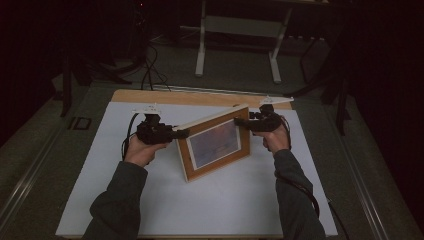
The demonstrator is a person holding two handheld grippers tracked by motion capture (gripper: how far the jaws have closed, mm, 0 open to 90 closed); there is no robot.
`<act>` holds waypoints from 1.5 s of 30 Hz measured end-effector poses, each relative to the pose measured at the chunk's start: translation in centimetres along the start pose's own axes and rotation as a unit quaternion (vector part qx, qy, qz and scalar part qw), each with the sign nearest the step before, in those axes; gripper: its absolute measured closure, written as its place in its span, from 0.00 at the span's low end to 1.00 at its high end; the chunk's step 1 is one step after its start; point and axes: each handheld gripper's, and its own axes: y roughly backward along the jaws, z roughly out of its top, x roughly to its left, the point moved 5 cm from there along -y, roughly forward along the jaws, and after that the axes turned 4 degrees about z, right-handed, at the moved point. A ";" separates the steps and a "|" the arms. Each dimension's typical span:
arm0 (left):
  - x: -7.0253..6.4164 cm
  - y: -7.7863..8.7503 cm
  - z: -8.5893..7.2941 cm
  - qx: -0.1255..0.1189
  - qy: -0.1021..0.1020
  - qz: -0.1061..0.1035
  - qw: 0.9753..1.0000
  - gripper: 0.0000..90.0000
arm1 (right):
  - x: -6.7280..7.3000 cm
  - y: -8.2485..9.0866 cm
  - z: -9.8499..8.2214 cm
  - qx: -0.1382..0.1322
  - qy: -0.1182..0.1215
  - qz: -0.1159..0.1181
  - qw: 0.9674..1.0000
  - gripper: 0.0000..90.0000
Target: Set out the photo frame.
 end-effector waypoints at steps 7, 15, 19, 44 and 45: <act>0.2 -0.1 0.0 -0.005 -0.003 0.005 1.000 0.79 | 0.1 0.4 -0.3 -0.004 -0.005 -0.005 1.000 0.47; 0.5 -0.2 0.0 -0.010 0.003 0.001 1.000 0.79 | 0.2 1.0 -0.8 -0.004 -0.007 -0.005 1.000 0.52; 0.6 -0.3 0.1 -0.011 0.002 0.000 1.000 0.78 | 0.3 1.3 -1.0 -0.006 -0.005 -0.009 1.000 0.54; 1.1 -0.1 -0.4 -0.009 0.010 0.040 0.999 0.68 | 0.8 2.3 -2.0 -0.010 0.001 -0.009 1.000 0.69; 1.1 0.3 -0.6 -0.012 0.009 0.044 0.999 0.68 | 0.8 2.3 -2.0 -0.011 0.001 -0.009 1.000 0.69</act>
